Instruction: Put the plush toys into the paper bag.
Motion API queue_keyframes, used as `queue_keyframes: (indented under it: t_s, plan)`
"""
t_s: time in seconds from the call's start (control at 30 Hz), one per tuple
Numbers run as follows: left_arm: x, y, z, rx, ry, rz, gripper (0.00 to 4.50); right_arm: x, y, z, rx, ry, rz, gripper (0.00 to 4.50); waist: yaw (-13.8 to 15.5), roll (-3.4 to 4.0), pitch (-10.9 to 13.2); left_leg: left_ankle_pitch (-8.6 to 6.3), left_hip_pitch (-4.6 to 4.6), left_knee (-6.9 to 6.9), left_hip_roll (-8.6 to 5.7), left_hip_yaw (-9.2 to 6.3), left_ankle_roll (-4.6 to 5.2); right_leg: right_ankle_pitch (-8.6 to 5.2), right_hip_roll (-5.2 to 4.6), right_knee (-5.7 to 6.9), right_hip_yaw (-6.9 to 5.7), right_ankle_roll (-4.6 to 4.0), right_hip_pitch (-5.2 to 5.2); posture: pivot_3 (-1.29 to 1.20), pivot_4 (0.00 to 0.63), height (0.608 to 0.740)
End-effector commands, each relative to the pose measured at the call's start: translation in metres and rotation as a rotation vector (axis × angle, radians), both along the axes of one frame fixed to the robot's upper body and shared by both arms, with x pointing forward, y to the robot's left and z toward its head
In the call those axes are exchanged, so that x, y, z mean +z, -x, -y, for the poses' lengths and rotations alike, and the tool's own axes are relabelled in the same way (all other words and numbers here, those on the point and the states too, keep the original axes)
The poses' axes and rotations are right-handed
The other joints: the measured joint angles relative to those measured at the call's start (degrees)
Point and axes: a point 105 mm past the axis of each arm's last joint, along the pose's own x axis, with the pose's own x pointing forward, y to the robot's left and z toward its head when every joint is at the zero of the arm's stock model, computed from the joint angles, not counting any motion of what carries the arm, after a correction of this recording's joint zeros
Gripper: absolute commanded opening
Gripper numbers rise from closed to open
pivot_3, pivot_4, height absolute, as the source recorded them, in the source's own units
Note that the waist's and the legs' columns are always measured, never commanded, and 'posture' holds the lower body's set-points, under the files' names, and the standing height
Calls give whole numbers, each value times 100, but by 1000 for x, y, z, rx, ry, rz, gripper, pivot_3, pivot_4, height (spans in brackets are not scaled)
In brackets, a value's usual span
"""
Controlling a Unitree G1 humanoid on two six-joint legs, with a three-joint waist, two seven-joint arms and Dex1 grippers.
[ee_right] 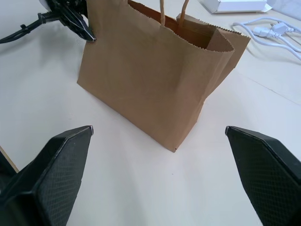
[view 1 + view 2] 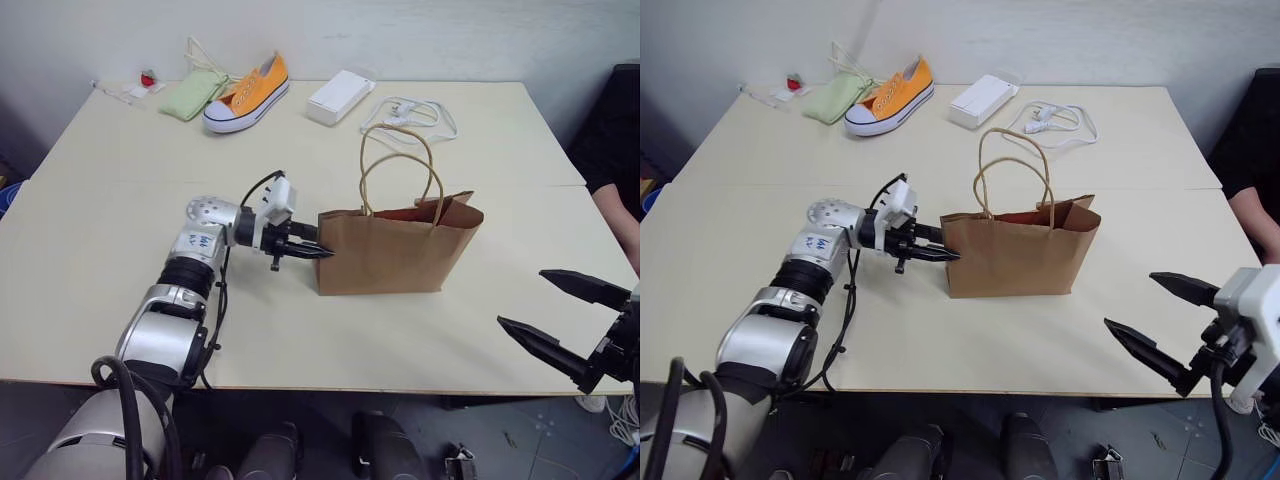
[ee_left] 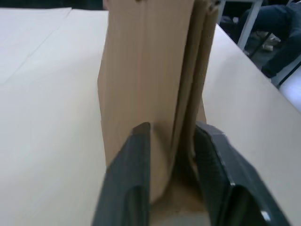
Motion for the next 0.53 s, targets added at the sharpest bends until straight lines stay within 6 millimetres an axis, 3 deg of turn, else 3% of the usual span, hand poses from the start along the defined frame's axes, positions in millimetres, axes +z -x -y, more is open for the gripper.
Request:
queue_keyframes:
  t_s: [0.03, 0.23, 0.43, 0.53]
  plan:
    - [47, 16, -38, 12, 32, -1, 2610, 10, -6, 4, 45, 18, 13, 4500, -58, -4, 3, 0, -2, 0, 3, 1, 0, 0, 2, 2, 2, 0, -4, 0, 150, 740]
    - [88, 91, -95, 50, -7, -144, 4461, 28, -19, 20, 134, 31, -9, 4500, -144, 3, 2, -1, 0, -11, 8, -4, -1, -1, 0, -3, 4, -2, -3, 0, 150, 740]
    - [119, 115, -126, 238, 73, -161, 4461, 63, -35, 30, 255, 19, -15, 4500, 7, 8, 5, -1, 1, 4, 6, -11, 1, 0, -5, -37, -5, -3, 11, 0, 150, 740]
    - [111, 118, -127, 266, 23, -110, 4461, 77, -49, 35, 273, -11, -1, 4500, 9, 10, 4, -1, 4, 3, 7, -14, 0, 1, -6, -44, -9, -5, 16, 0, 150, 740]
